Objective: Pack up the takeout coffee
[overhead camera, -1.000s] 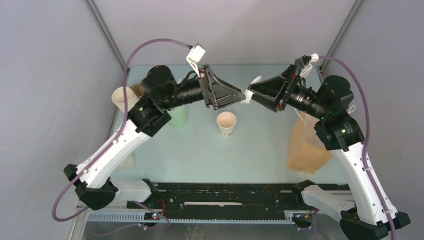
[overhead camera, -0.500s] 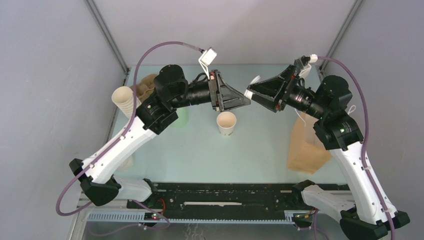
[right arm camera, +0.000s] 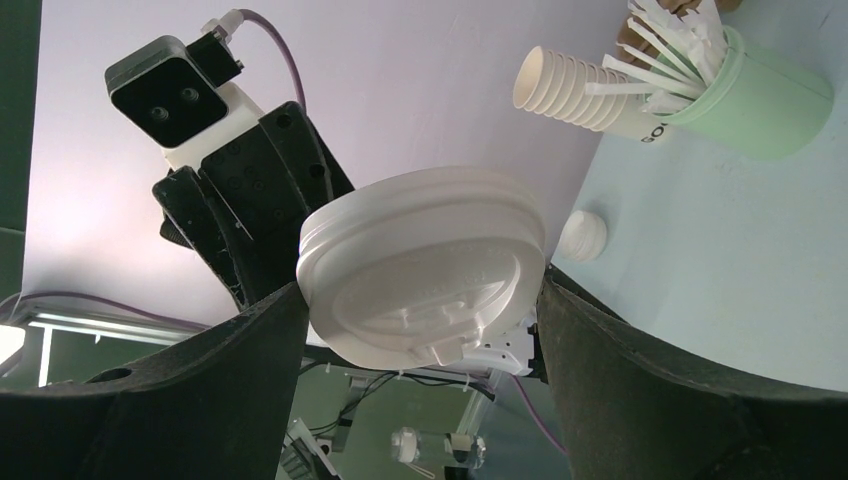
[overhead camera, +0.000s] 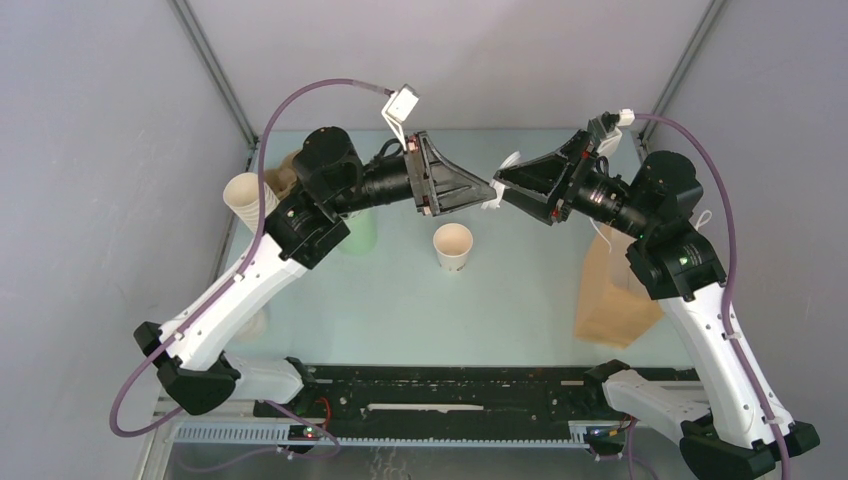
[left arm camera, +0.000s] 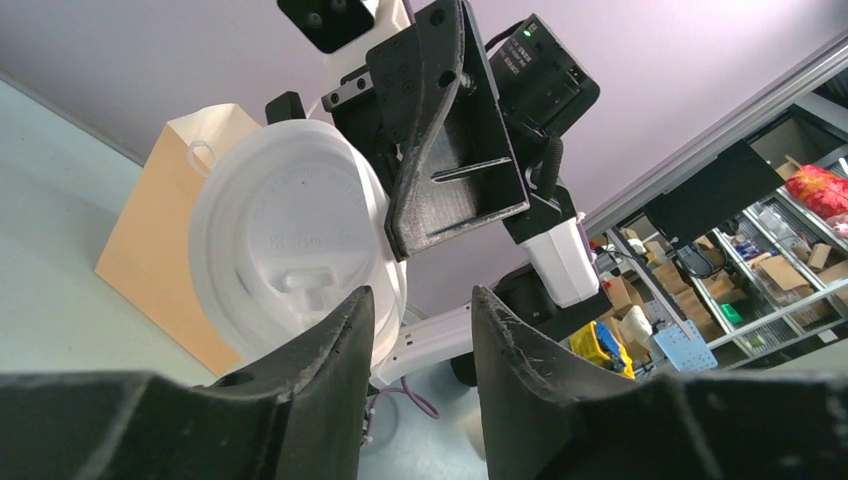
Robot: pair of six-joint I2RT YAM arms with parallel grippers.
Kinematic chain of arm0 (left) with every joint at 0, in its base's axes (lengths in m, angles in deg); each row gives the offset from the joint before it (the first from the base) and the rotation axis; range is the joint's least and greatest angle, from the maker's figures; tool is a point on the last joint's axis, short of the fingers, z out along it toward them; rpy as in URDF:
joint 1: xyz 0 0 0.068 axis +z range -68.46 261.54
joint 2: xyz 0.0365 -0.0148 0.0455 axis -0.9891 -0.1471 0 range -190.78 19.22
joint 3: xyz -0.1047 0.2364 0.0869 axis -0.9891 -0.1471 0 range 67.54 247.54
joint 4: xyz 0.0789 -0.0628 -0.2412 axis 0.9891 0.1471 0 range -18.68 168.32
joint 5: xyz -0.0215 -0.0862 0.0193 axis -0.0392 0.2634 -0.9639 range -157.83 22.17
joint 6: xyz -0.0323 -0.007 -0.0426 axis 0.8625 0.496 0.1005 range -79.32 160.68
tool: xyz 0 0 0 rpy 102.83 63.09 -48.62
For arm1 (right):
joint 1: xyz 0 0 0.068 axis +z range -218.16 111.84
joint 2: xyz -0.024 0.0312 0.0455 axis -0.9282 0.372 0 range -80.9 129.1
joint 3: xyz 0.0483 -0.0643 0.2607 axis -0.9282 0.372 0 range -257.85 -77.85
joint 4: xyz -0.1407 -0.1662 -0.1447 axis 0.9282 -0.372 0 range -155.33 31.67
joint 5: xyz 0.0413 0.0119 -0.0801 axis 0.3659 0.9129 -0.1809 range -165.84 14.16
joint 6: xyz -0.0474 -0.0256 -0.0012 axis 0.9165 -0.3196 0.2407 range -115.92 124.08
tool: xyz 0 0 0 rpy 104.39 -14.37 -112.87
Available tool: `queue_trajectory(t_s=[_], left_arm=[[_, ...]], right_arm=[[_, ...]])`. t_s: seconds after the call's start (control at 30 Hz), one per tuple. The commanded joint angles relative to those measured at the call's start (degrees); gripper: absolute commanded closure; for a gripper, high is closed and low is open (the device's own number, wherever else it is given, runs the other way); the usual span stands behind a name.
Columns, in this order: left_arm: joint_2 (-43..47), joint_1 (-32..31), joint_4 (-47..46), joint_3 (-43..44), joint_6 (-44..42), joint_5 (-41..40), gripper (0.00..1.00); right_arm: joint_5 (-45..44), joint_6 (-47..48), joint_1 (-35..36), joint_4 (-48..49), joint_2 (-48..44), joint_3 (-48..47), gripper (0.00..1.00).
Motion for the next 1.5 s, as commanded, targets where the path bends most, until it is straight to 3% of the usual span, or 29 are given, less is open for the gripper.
queue_trajectory(t_s=[0.0,0.4,0.6,0.7,0.83,1.0,1.47], left_arm=[[1.15,0.13,-2.74,0.48,1.52,1.70,0.57],[-0.51,0.15,0.83,2.61,0.90,1.55,0.72],[-0.68,0.12,2.71,3.37,0.12,0.55,0.89],[-0.28,0.19,2.97,3.33,-0.07,-0.73,0.99],[0.58,1.31,1.02,2.04,2.86,-1.51,1.00],[2.86,4.33,-10.74,-3.85,10.64,0.87,1.00],[2.10,4.80,-8.95,-3.61,8.17,6.62,1.00]], right_arm=[[-0.56,-0.33,0.28,2.03,-0.16,-0.21,0.11],[-0.75,-0.58,0.76,2.69,0.36,-0.22,0.11],[-0.91,-0.70,1.15,2.95,0.64,-0.22,0.11],[-0.93,-0.49,1.33,3.00,0.51,-0.20,0.05],[-1.19,0.62,1.39,3.20,-0.51,0.18,0.00],[-0.98,-1.55,0.99,7.79,-2.83,3.97,0.00],[-0.73,-2.90,2.20,10.86,-1.97,3.97,0.00]])
